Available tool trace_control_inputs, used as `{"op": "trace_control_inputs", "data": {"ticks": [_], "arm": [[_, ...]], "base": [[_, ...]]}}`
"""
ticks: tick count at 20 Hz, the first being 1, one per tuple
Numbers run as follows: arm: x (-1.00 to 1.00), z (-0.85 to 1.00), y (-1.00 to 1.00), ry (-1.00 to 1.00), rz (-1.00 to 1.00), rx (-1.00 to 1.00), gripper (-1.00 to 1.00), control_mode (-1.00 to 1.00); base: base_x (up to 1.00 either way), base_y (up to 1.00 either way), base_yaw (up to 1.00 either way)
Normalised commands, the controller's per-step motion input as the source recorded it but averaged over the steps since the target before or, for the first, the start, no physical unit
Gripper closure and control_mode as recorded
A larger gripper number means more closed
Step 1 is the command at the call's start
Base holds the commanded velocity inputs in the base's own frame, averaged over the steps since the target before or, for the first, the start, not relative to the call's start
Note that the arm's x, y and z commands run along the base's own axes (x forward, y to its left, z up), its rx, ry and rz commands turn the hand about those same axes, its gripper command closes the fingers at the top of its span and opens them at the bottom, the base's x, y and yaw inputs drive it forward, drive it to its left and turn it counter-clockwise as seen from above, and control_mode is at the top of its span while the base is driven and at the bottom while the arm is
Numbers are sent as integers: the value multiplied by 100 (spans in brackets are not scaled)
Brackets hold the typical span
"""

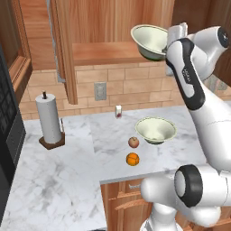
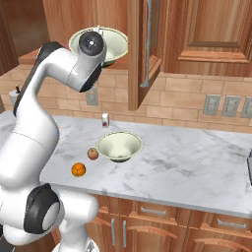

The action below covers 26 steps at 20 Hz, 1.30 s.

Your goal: Pick both bowls and place them on the counter. Then place the peach in one bowl and place the orange in the other bowl.

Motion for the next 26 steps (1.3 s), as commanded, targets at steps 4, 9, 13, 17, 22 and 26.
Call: {"op": "trace_control_inputs", "data": {"ticks": [4,9,13,17,22,26], "arm": [[-64,0,4,2,-4,0,100,-100],[-64,0,1,1,-1,0,100,-100],[-64,-1,0,4,0,1,100,-100],[-53,-12,0,12,0,0,100,-100],[-34,-48,0,20,-5,0,100,-100],[-13,-68,0,9,-5,0,100,-100]], "base": [[0,0,0],[0,0,0],[0,0,0],[0,0,0],[0,0,0],[0,0,0]]}}
